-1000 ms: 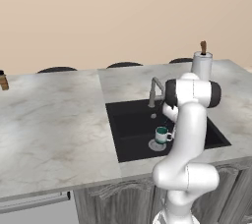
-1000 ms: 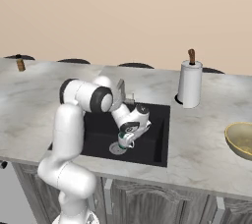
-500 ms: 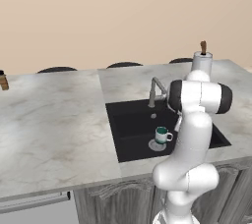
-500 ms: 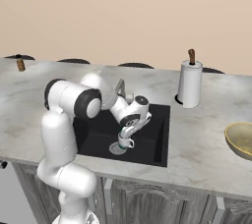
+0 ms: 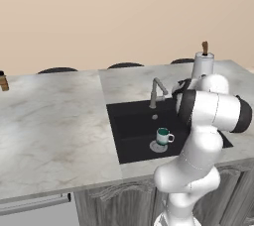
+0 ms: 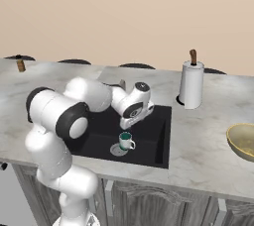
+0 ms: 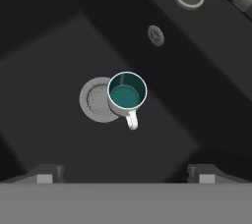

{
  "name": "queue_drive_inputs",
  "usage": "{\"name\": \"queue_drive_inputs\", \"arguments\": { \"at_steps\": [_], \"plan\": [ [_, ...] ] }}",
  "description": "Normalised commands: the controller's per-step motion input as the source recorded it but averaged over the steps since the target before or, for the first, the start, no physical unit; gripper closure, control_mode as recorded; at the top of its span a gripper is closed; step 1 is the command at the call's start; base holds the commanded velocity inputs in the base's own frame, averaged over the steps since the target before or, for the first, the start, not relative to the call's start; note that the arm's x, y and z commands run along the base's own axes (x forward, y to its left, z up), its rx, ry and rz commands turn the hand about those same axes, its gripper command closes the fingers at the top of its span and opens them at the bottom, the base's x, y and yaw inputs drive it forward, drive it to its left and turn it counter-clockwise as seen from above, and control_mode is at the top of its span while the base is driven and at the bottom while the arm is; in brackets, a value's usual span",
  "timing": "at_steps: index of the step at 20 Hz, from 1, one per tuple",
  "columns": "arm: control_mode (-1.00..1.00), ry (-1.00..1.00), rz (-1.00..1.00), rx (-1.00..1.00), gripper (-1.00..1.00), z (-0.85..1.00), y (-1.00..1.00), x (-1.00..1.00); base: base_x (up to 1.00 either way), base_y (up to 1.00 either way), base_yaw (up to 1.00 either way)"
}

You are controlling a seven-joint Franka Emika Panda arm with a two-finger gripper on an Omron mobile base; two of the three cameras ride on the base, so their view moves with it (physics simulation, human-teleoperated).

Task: Pick the mug and place it in the sink. Pick the bowl and place it in the open cabinet and then close the cabinet.

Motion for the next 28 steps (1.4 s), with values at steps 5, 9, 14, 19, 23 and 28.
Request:
{"name": "queue_drive_inputs", "arguments": {
  "at_steps": [5,9,14,19,23,28],
  "plan": [
    [-1.0,0.0,-0.1,0.0,-1.0,0.7,-0.08,-0.49,0.0,0.0,0.0],
    [-1.0,0.0,-0.11,0.0,-1.0,0.61,-0.07,-0.66,0.0,0.0,0.0],
    [-1.0,0.0,-0.2,0.0,-1.0,0.7,-0.03,-0.52,0.0,0.0,0.0],
    [-1.0,0.0,-0.38,0.0,-1.0,0.64,0.0,-0.28,0.0,0.0,0.0],
    [-1.0,0.0,-0.5,0.0,-1.0,0.31,-0.04,-0.29,0.0,0.0,0.0],
    [-1.0,-0.09,-0.69,0.0,-1.0,0.0,-0.03,-0.33,0.0,0.0,0.0]
  ]
}}
